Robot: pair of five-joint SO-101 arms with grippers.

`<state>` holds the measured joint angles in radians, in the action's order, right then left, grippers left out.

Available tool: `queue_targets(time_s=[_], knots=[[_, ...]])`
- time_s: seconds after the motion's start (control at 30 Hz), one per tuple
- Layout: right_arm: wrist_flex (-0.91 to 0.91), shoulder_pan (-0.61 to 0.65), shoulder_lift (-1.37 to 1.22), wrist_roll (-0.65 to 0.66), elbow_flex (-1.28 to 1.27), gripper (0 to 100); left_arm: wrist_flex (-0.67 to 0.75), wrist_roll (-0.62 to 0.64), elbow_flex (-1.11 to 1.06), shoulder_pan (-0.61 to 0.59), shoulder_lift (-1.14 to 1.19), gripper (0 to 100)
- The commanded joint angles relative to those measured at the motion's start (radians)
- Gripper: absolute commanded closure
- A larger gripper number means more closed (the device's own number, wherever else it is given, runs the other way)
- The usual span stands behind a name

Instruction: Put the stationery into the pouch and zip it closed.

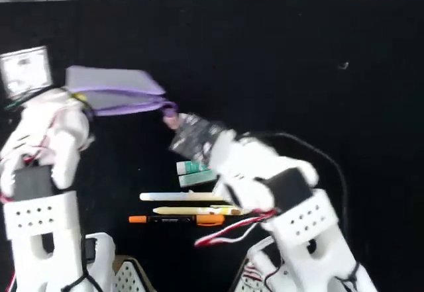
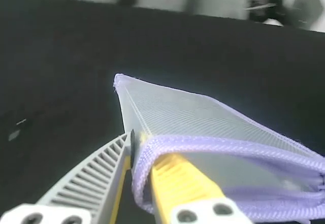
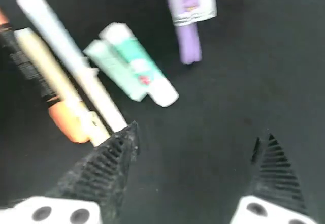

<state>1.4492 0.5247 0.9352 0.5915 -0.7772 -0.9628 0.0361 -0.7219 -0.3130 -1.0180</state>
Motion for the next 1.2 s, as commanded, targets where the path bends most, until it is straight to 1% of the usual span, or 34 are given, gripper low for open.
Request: queue_targets(time_s=[0.0,0.1,0.2,0.3,0.4,0.47,0.57,0.67,0.8,0.97,1.1,1.17], knots=[[0.006,0.141,-0.062,-0.037,0.051,65.6,-0.028,-0.008,0.071,-0.170,-0.031,97],[-0.008,0.247,-0.142,-0.061,0.053,65.6,-0.028,-0.009,0.068,-0.286,-0.029,97],[-0.080,0.321,-0.237,-0.104,0.038,65.6,-0.021,-0.020,0.068,-0.383,-0.029,97],[-0.178,0.347,-0.349,-0.114,0.018,65.6,-0.020,-0.071,0.068,-0.449,-0.029,97],[-0.273,0.348,-0.464,-0.109,0.013,65.6,-0.012,-0.084,0.048,-0.529,-0.029,97],[-0.334,0.348,-0.529,-0.107,0.018,65.6,0.035,-0.086,0.012,-0.588,-0.029,97],[-0.433,0.381,-0.618,-0.107,0.018,65.6,0.133,-0.086,-0.065,-0.664,-0.029,97],[-0.505,0.408,-0.710,-0.109,0.021,65.6,0.181,-0.086,-0.119,-0.690,-0.029,97],[-0.543,0.405,-0.852,-0.115,0.079,65.6,0.181,-0.120,-0.142,-0.691,-0.029,97],[-0.493,0.405,-0.989,-0.118,0.216,65.6,0.178,-0.124,-0.142,-0.693,-0.029,97],[-0.522,0.373,-1.086,-0.118,0.266,65.9,0.176,-0.124,-0.142,-0.693,-0.029,97],[-0.474,0.368,-1.124,-0.118,0.315,70.0,0.176,-0.124,-0.142,-0.693,-0.029,97]])
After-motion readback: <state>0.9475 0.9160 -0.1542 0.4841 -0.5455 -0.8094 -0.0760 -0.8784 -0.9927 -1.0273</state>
